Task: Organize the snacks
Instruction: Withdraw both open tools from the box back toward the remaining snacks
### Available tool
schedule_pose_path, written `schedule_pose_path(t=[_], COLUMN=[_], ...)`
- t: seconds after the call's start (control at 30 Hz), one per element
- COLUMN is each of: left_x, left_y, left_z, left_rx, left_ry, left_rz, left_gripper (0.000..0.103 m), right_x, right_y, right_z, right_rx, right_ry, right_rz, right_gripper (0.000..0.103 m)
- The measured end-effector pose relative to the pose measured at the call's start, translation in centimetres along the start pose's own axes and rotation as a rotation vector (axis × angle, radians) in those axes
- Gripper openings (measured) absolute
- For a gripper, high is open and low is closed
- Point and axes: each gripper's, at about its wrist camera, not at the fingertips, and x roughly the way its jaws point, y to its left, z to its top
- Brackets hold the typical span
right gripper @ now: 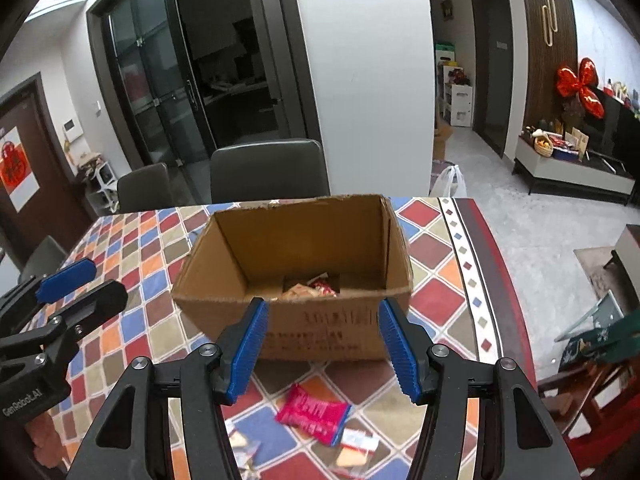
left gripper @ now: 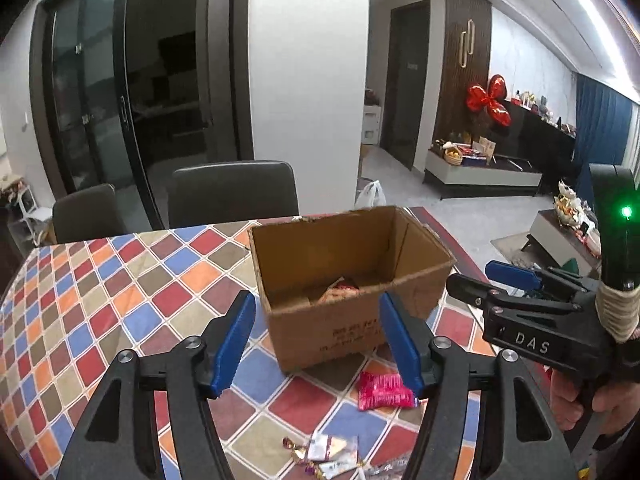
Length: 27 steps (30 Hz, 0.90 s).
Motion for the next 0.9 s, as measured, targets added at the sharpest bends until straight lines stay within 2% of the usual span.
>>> schedule_pose_path(t=[0.23, 0.47, 0.9], left_x=[-1.2, -0.2, 2.4], left_y=[-0.7, -1.0, -0.5], left_z=[-4.1, -7.3, -12.9], left_rx=[0.020, 0.012, -0.020], left_ry=[-0.002, 0.066, 0.180], left_rz=[-0.003, 0.008, 0.046], left_gripper=[0.063, 0.063, 0.062], right_x=[-2.0, -2.9, 1.7], right_y=[0.0, 0.1, -1.3], right_z=[-3.6, -6.6, -12.6], right_rx=[-0.006, -0.034, 0.039], right_ry=[-0.036, -0.051, 0.138], right_rz=[-0.021, -0.070, -0.081], right_gripper=[0.058, 0.058, 0.058])
